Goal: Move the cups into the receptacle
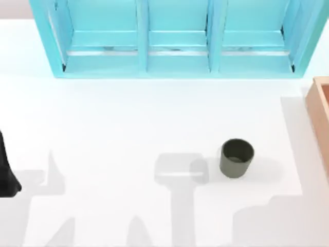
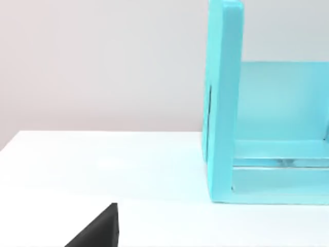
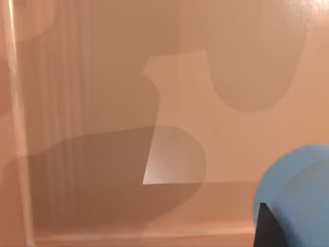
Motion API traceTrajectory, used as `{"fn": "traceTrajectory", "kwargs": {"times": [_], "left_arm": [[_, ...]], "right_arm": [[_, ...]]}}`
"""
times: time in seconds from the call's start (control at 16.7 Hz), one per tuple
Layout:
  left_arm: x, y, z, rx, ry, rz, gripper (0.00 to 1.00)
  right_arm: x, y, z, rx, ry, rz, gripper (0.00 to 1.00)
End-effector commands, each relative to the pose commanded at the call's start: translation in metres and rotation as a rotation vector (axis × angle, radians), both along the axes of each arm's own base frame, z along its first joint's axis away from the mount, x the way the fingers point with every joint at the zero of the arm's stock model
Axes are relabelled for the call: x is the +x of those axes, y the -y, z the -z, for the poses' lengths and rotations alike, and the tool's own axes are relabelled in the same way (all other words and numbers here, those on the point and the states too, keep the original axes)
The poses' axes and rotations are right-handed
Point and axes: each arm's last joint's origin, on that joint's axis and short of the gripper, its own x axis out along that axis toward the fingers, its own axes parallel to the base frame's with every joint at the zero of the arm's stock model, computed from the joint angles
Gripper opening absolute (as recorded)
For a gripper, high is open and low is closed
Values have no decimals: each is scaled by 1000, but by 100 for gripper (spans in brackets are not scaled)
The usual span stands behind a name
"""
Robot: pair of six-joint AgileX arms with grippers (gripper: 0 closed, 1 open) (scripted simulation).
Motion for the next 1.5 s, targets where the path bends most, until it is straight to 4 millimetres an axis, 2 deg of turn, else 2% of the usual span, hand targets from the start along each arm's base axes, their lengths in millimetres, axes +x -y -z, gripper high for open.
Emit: {"fn": "traceTrajectory", "kwargs": {"times": [0.18,0.96,1.5], "left_arm": [[0,0,0,0,0,0,100],[0,0,0,0,0,0,100],[0,0,0,0,0,0,100]], "right_arm": [[0,0,0,0,0,0,0],[0,0,0,0,0,0,98],[0,0,0,0,1,-1,100]]}}
